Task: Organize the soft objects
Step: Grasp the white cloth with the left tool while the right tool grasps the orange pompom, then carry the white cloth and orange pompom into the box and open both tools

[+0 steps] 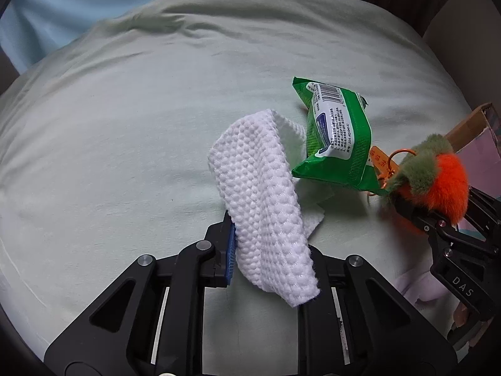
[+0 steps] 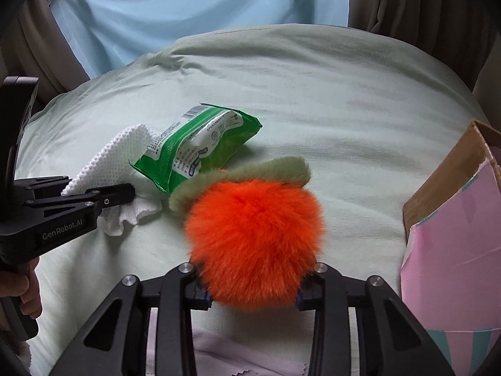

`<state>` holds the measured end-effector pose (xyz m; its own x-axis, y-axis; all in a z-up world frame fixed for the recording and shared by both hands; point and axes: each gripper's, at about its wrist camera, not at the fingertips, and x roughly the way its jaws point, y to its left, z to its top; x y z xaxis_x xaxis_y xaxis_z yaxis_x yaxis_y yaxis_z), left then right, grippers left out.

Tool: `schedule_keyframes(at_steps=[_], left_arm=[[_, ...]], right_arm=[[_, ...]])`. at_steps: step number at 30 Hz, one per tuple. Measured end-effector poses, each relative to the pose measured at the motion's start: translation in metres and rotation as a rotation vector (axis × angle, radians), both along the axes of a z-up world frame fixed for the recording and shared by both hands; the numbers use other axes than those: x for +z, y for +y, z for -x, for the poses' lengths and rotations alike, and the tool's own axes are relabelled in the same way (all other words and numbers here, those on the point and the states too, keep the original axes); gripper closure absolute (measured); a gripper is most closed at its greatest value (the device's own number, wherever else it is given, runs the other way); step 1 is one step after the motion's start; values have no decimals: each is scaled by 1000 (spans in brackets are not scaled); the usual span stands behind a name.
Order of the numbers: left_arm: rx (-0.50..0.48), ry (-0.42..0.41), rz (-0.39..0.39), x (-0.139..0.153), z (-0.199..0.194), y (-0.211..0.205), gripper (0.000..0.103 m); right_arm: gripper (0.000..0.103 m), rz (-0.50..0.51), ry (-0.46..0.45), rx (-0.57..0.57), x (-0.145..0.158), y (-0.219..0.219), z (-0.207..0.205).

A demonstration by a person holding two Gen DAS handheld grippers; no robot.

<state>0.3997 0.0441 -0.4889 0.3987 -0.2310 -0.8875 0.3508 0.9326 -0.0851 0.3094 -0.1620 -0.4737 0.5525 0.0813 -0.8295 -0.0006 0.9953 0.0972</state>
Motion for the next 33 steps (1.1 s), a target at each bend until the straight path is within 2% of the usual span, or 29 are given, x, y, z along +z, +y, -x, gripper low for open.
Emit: schedule_keyframes(at_steps=[7,13,17,24,28,33], left_arm=[[74,-12,33,17,14,20,89],[100,-48,51,52,28,29,89],[110,-90,61,89,45,32,90],[144,-150,89,169,85,43,90],[156,-161,77,217,109,46,90],[156,-172,80,265,136,29,90]], right_arm=[[71,1,-51,-2,22,1,14],[71,-2,-92,-3,54,2,25],[71,-3,-130,5,87,6,36],[71,-26,-194,1,163,10,68],[71,-28,-208,-18,213,5,91],[71,-2,-209,-46,266,-10,115]])
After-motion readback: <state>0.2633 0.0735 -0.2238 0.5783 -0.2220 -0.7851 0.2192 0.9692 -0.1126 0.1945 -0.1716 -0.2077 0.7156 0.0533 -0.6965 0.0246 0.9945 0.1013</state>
